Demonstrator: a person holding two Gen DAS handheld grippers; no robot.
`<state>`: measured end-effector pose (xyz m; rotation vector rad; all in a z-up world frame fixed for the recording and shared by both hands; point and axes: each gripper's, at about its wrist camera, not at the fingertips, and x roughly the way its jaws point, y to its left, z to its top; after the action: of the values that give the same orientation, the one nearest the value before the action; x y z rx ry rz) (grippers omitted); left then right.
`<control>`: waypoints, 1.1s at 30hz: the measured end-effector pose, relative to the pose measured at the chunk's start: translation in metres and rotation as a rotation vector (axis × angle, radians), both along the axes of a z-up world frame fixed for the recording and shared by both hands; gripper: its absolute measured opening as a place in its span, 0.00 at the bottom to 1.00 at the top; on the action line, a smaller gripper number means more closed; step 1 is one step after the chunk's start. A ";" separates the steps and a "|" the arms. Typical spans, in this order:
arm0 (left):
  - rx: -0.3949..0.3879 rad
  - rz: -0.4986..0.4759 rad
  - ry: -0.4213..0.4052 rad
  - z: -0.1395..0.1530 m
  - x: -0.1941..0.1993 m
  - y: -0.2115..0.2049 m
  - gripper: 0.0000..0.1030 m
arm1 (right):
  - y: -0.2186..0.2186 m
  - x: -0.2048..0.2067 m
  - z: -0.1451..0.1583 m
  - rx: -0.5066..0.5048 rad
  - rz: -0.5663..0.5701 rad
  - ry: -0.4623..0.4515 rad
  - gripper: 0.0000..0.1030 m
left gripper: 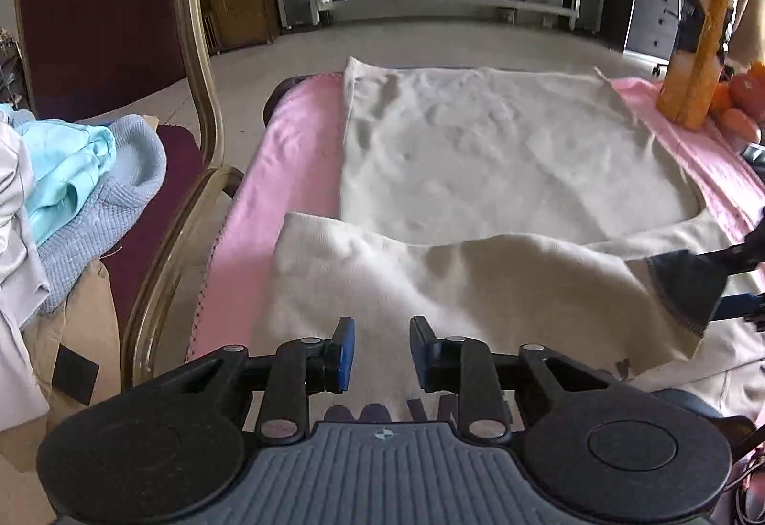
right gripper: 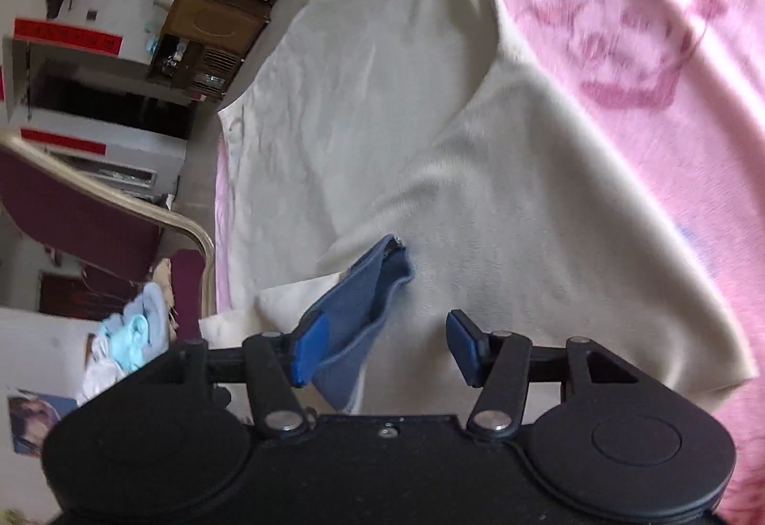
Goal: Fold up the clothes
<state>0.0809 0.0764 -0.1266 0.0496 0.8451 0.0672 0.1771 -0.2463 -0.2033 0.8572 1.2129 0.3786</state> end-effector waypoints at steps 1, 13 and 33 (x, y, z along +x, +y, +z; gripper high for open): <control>-0.007 0.005 0.002 0.000 -0.001 0.002 0.25 | 0.003 0.002 -0.001 0.000 -0.002 0.000 0.50; -0.031 0.015 0.039 -0.008 0.000 0.005 0.26 | -0.009 -0.004 -0.004 0.090 -0.105 0.086 0.51; -0.053 0.032 0.057 -0.011 0.002 0.010 0.27 | -0.003 -0.010 -0.013 0.111 -0.097 -0.003 0.34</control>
<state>0.0830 0.0861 -0.1374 -0.0120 0.9046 0.0737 0.1667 -0.2496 -0.2162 1.0071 1.1509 0.3706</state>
